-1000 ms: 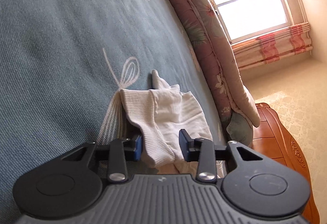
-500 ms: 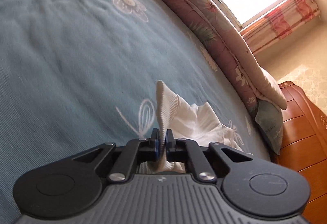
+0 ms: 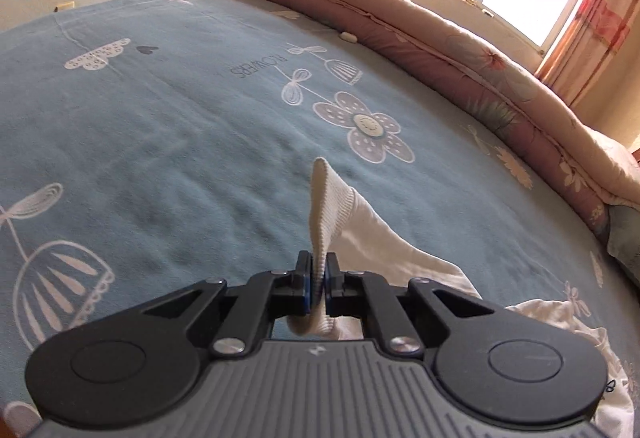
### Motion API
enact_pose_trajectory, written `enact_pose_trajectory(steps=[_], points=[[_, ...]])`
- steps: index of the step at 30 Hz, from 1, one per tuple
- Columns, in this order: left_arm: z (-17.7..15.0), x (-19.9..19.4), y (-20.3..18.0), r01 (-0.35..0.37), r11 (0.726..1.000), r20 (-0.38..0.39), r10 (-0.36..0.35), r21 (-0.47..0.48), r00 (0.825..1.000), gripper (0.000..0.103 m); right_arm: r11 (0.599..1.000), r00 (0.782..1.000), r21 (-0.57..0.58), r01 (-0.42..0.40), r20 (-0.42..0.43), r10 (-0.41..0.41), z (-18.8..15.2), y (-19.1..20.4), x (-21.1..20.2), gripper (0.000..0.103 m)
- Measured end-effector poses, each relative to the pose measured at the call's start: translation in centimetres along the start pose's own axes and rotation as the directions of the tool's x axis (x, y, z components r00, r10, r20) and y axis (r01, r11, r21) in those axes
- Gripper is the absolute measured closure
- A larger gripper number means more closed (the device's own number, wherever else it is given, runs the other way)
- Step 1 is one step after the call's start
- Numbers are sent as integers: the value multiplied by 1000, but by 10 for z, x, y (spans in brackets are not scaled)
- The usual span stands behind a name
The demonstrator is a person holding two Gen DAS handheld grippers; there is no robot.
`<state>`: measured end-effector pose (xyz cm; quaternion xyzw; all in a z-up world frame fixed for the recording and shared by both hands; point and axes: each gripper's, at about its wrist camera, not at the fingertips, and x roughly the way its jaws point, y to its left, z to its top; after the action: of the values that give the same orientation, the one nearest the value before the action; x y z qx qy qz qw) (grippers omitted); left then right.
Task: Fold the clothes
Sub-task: 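Grasp the sleeve cuff with the left tool and pull it outward, then open the left tool and release the sleeve onto the bed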
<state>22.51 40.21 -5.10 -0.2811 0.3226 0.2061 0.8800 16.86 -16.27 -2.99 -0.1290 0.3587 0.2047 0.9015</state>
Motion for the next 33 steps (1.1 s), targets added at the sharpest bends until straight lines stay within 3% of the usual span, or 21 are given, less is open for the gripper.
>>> enact_pose_trajectory(steps=[6, 13, 18, 24, 29, 33], points=[[15, -7, 34, -85, 996, -20, 84, -16, 996, 97, 1000, 1000, -5, 1, 1, -1, 2, 4, 1, 29], [10, -10, 67, -106, 992, -62, 101, -75, 993, 97, 1000, 1000, -12, 5, 4, -5, 4, 7, 1, 29], [4, -8, 81, -225, 972, -93, 218, -67, 972, 94, 1000, 1000, -14, 4, 2, -4, 5, 8, 2, 29], [6, -16, 70, -156, 987, -76, 152, -43, 985, 92, 1000, 1000, -19, 0, 9, 0, 7, 11, 2, 25], [-3, 3, 13, -21, 998, -123, 29, 61, 992, 89, 999, 1000, -35, -12, 27, 13, 11, 18, 0, 25], [-15, 25, -44, 104, 984, -183, -78, 142, 980, 83, 999, 1000, -52, -12, 26, 14, 14, 21, 2, 25]])
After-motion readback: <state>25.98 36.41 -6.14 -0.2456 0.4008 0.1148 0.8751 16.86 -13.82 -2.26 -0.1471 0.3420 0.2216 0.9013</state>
